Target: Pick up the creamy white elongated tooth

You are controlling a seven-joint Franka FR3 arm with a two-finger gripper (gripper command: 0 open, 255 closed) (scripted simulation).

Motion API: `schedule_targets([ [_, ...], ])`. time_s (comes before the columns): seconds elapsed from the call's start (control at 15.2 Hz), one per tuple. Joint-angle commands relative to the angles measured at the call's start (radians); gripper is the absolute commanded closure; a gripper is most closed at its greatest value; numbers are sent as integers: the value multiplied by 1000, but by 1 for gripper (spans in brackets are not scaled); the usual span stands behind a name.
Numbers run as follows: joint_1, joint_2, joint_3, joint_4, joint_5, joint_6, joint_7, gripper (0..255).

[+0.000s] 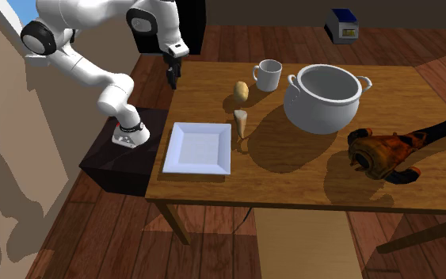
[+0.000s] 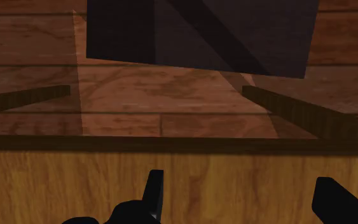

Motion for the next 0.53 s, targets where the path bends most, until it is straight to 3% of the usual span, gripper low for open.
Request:
schedule_targets([
  [0.0, 0, 0, 0, 0, 0, 0, 0, 0],
  [0.46, -93, 277, 47, 221, 32, 68, 277, 0],
])
